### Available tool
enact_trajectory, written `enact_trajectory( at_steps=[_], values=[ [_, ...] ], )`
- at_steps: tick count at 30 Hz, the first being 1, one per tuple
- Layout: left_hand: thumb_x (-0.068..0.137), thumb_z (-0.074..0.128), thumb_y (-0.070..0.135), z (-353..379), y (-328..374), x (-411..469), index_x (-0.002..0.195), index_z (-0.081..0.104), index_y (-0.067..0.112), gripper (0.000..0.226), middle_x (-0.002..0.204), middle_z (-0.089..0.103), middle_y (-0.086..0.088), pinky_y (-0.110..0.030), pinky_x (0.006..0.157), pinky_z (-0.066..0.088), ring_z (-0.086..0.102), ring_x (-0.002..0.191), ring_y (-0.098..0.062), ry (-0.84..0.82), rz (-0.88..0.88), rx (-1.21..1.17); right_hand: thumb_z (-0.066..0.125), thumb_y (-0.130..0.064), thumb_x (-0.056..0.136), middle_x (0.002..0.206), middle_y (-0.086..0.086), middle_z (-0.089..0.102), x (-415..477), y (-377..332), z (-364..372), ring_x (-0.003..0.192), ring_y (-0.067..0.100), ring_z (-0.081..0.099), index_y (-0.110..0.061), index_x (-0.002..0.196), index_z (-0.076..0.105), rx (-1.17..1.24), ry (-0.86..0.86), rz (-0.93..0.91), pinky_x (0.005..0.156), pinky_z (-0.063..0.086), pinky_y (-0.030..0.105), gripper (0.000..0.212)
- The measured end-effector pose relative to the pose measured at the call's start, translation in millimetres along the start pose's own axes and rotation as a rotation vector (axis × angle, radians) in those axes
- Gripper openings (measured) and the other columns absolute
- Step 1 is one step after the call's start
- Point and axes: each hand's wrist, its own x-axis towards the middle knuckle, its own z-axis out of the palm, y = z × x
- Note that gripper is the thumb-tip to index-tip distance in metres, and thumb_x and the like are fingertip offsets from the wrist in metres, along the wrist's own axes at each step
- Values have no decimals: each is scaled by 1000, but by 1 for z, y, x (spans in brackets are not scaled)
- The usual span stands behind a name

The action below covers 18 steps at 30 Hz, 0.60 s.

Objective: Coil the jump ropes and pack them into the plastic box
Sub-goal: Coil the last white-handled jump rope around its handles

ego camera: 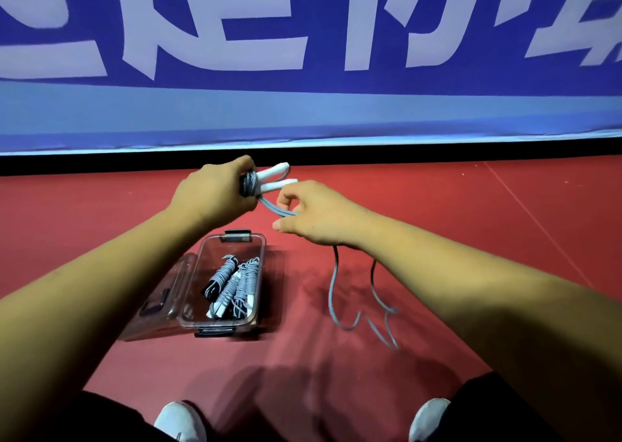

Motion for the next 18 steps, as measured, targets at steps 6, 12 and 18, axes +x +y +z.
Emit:
enact_trajectory(
  at_steps=[6, 12, 18],
  values=[
    [74, 75, 40, 5, 25, -16, 93, 59, 26, 28, 62, 53, 11, -30, 60, 39, 54, 67, -21, -346, 269, 123, 76, -24, 80, 67, 5, 63, -2, 11, -31, 61, 12, 50, -10, 74, 71, -139, 84, -93, 58, 39, 27, 16],
    [72, 65, 72, -3, 45, -26, 73, 55, 31, 42, 47, 45, 9, -30, 50, 32, 40, 46, -9, -418, 303, -106, 81, -21, 77, 54, -8, 63, -7, 21, -48, 48, 0, 48, -6, 81, 76, 63, 74, -44, 49, 39, 21, 15],
    [85, 72, 43, -15, 47, -32, 94, 64, 18, 28, 62, 58, 4, -22, 51, 39, 48, 53, -10, -489, 326, -688, 72, -23, 86, 57, 1, 54, -7, 37, -53, 51, 13, 41, -8, 82, 73, 386, 65, 78, 47, 32, 22, 16]
  ],
)
